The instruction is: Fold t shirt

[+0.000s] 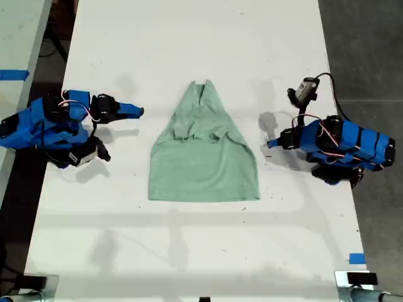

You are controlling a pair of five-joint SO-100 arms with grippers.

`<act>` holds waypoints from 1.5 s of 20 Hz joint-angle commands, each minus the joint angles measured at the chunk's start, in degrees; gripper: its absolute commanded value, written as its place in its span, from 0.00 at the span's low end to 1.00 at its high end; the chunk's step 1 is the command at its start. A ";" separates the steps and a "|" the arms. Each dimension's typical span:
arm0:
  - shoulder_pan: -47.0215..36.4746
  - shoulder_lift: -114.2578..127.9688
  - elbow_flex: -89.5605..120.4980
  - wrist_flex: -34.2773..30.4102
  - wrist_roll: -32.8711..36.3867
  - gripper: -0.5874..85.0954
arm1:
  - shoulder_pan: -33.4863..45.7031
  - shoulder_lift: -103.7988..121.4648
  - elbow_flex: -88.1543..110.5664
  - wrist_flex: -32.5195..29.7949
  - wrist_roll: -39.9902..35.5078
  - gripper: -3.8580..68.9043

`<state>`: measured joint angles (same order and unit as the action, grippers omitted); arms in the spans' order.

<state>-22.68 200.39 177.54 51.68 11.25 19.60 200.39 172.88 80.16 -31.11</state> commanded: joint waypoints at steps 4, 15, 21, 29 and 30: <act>-8.17 5.19 6.33 7.56 4.22 0.04 | 0.18 0.35 3.52 -0.35 0.53 0.08; -11.87 5.10 6.33 9.23 1.58 0.04 | 0.18 0.35 3.52 -0.35 0.70 0.08; -11.87 5.10 6.42 9.23 1.58 0.02 | 0.79 0.35 3.52 -0.35 2.11 0.08; -11.69 5.10 6.42 9.23 1.58 0.01 | 0.97 0.35 3.52 -0.35 1.85 0.08; -11.69 5.10 6.42 9.23 1.58 0.01 | 0.88 0.35 3.52 -0.35 1.85 0.08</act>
<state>-33.93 205.05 183.16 60.64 13.54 19.95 200.39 172.88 80.16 -29.27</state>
